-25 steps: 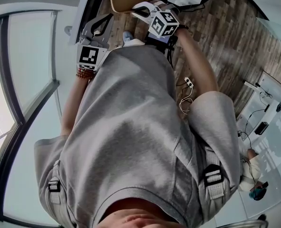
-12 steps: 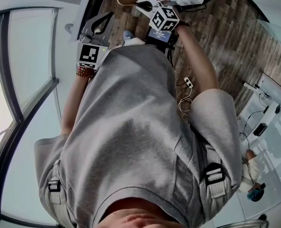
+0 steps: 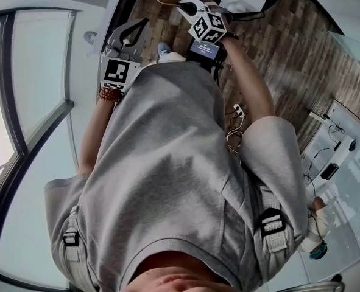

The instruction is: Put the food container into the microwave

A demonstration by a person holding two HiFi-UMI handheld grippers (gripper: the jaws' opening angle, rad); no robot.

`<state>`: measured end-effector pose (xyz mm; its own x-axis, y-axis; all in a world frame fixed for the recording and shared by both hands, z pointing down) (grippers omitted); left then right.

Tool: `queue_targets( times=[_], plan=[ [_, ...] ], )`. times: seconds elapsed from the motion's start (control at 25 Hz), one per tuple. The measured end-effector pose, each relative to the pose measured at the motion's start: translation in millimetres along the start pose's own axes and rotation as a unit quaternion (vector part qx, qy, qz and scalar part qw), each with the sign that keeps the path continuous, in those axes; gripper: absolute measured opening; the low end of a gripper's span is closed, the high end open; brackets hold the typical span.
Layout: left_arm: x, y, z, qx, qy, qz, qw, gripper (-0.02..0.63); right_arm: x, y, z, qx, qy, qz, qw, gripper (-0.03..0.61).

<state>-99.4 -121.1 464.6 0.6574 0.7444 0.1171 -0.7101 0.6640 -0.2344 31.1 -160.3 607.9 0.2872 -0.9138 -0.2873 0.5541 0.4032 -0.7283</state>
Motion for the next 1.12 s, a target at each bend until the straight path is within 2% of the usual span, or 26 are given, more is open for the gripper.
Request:
queue_targets(
  times=[0.28,0.48,0.88,1.12],
  plan=[
    [-3,1,1,-0.001,0.006,-0.005,1.0000,0.002,14,-6,7,-0.021,-0.023,0.024,0.999,0.026],
    [-6,-2,-2,-0.001,0.011,-0.012,0.9999,0.002,29,-10,11,-0.027,-0.059,0.056,0.996,0.026],
    [-15,-4,0,-0.008,0.016,-0.023,0.9996,0.002,48,-25,22,-0.060,-0.073,0.081,0.992,0.026],
    [-20,-8,-8,-0.003,0.023,-0.024,0.9994,0.002,62,-32,37,-0.091,-0.095,0.107,0.986,0.026]
  ],
)
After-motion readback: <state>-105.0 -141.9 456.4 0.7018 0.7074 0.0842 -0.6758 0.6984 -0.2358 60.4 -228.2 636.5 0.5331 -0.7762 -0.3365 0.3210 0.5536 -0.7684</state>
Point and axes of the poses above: the fingertips, and each gripper's own axes: y backward along the fingers, x to its right, z out of its underside, the point moved 3 cm from there along y, backward along the fingers, and after that the axes turned 7 degrees about -z, right-handed, at the moved point
